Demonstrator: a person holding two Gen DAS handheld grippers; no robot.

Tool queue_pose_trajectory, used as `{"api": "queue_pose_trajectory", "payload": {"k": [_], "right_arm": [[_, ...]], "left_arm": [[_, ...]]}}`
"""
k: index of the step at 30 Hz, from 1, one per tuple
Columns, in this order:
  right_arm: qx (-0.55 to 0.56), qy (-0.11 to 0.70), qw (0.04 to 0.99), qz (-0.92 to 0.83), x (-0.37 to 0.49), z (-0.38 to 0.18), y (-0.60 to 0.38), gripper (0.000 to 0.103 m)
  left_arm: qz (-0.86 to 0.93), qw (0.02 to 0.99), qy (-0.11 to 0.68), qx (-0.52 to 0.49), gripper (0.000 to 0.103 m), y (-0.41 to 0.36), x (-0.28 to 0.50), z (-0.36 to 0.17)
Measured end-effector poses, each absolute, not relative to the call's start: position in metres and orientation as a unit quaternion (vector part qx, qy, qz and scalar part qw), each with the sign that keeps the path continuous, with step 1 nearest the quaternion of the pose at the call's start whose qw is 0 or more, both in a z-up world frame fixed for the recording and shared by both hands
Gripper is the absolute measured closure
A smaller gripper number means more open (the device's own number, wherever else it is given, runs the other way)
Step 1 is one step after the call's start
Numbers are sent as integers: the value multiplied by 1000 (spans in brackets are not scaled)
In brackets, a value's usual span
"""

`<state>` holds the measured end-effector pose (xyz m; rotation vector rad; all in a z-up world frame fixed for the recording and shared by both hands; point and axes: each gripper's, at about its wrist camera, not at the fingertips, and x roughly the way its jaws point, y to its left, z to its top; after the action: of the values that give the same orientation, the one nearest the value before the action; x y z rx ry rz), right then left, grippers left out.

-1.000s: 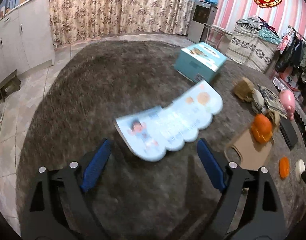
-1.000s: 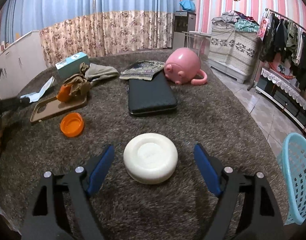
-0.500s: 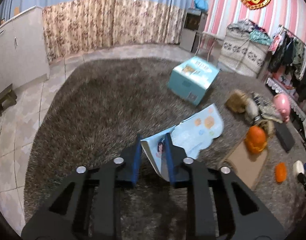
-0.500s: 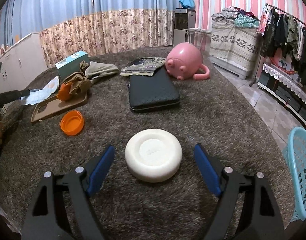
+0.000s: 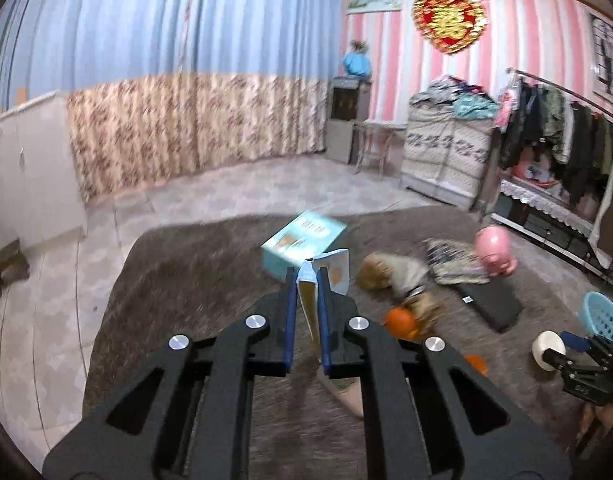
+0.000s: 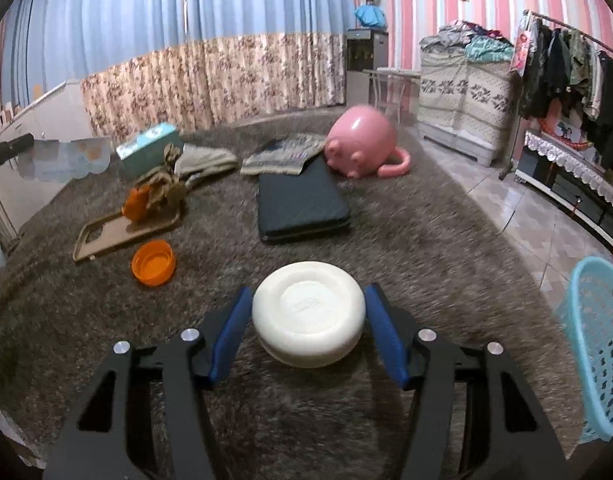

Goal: Collect trash
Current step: 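Carry the white card and white lid over the blue basket with both tools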

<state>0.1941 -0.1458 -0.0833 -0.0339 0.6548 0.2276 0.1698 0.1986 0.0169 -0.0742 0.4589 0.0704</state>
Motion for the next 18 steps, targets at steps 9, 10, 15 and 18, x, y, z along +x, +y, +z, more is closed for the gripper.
{"api": "queue_pose_trajectory", "payload": {"k": [9,10,15,18], "right_arm": [[-6,270,962,47,168,-30,-214,44],[-1,264,964,33,163,-24,-229,44],[8,246,969,-34,145,-6,-290,44],[14,237,969,-71,135,-1,-324,44]], "left_arm": [[-66,978,197,9,95,75,168,59],[-76,978,196,10,95,63,170,59],[-147,969,199,12,95,-11,178,54],[-193,958,215,6,95,-59,187,43]]}}
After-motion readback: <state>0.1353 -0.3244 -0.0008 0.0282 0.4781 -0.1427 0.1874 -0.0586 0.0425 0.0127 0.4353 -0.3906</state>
